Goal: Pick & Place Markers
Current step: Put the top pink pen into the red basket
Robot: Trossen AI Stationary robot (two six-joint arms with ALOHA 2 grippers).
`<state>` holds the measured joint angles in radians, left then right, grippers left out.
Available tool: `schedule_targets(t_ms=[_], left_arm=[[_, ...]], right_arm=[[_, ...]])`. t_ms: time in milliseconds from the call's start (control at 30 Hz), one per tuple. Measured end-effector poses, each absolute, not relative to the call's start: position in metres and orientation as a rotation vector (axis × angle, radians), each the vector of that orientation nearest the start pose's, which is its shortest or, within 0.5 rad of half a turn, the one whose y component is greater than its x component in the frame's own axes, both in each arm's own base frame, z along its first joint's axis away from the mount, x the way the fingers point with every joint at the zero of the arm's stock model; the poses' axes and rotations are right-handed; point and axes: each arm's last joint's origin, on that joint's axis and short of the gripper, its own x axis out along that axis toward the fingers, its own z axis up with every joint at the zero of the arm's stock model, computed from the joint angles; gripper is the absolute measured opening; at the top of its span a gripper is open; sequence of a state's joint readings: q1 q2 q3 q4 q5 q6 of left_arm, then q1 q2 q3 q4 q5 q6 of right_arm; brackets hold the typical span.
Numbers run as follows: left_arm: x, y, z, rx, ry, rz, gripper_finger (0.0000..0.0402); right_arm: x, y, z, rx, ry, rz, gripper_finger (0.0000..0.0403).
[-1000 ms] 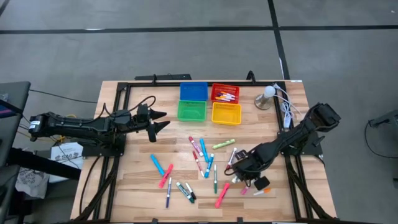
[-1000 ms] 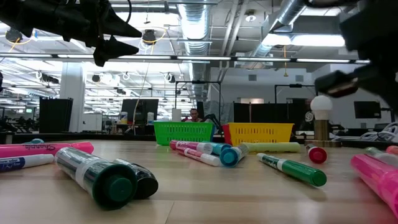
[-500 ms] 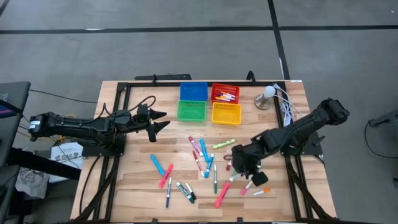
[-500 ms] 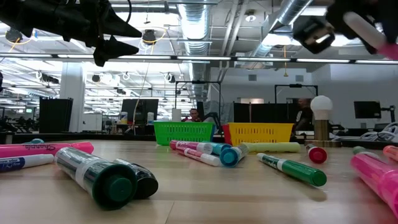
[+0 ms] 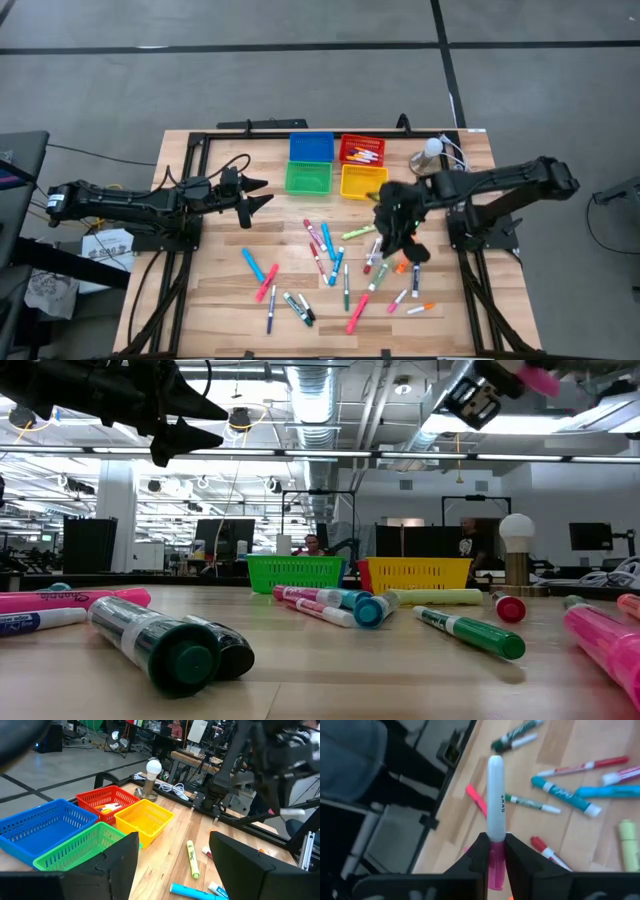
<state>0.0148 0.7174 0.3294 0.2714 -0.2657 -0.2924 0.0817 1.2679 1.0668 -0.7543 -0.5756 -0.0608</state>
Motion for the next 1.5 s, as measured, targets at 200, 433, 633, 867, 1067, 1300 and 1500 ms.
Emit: schedule_targets(t_ms=[200,433,633,867,1067,1300,1500], left_arm=[[0.165,0.01,0.229,-0.276,0.074,0.295,0.0242],[0.166,0.01,0.229,-0.276,0.067,0.294,0.0242],[0.166,0.01,0.23,-0.278,0.059,0.293,0.0242],[0.166,0.01,0.231,-0.279,0.051,0.292,0.0242],[0.166,0.01,0.232,-0.279,0.045,0.291,0.0242],[0.166,0.01,0.232,-0.281,0.035,0.29,0.0242],[0.166,0.01,0.233,-0.282,0.03,0.289,0.0242]], right_arm=[[0.244,-0.001,0.3,0.195,0.81,0.534,0.0034],[0.241,-0.053,0.313,0.15,0.74,0.282,0.0039],[0.233,-0.091,0.333,0.033,0.695,0.038,0.0035],[0.223,-0.124,0.35,-0.104,0.657,-0.213,0.0044],[0.219,-0.15,0.349,-0.143,0.664,-0.381,0.0041],[0.24,-0.18,0.311,-0.095,0.796,-0.397,0.0046],[0.257,-0.204,0.269,-0.038,0.915,-0.387,0.0044]])
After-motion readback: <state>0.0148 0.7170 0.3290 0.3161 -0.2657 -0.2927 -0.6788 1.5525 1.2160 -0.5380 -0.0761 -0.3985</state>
